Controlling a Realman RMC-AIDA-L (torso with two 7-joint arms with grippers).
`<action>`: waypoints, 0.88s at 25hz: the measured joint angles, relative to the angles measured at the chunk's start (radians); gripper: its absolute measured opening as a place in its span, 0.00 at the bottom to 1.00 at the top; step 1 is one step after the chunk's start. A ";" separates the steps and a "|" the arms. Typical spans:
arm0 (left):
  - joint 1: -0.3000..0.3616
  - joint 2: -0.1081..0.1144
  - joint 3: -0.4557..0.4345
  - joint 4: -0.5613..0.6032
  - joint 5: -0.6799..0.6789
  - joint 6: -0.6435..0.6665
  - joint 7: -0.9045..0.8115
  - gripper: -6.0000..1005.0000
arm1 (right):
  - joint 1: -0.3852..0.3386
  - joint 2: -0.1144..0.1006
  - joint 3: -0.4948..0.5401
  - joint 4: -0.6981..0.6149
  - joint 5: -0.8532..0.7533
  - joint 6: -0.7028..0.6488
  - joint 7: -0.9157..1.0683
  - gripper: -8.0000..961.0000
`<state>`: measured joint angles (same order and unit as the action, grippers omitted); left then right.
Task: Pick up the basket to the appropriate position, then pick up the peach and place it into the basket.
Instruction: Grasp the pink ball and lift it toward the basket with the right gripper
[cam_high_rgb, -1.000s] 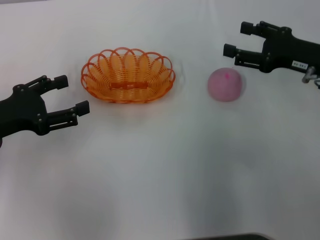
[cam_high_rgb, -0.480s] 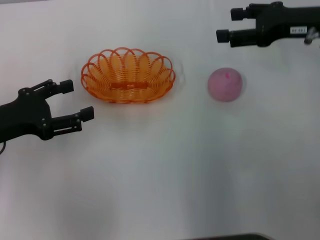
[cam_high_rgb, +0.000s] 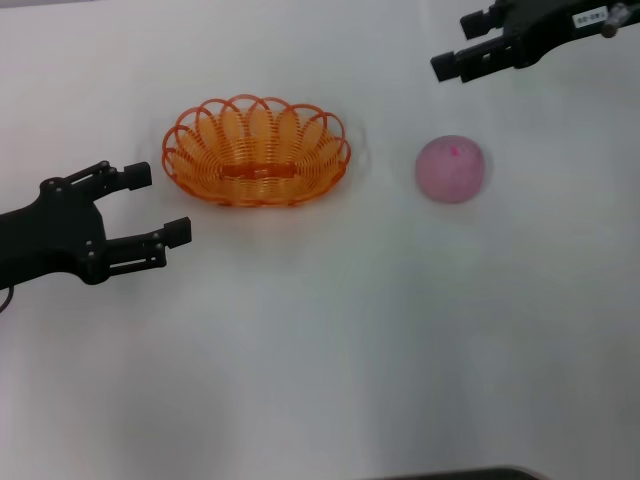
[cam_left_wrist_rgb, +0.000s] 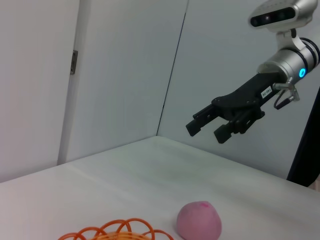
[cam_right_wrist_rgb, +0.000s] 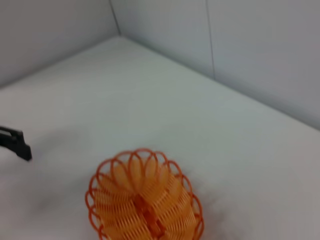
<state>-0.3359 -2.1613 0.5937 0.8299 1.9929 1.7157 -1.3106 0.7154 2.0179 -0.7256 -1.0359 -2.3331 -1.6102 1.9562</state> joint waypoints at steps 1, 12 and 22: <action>0.000 0.000 0.000 0.000 0.000 0.000 0.000 0.90 | 0.014 0.002 -0.001 -0.002 -0.023 -0.003 0.009 0.79; 0.001 0.000 -0.001 -0.001 0.001 0.001 0.000 0.90 | 0.128 0.032 -0.053 -0.026 -0.318 -0.012 0.134 0.79; -0.002 0.000 0.000 -0.005 0.001 -0.005 -0.001 0.90 | 0.150 0.041 -0.110 -0.018 -0.422 -0.014 0.190 0.78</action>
<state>-0.3376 -2.1613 0.5937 0.8252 1.9942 1.7107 -1.3112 0.8659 2.0586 -0.8352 -1.0535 -2.7548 -1.6247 2.1465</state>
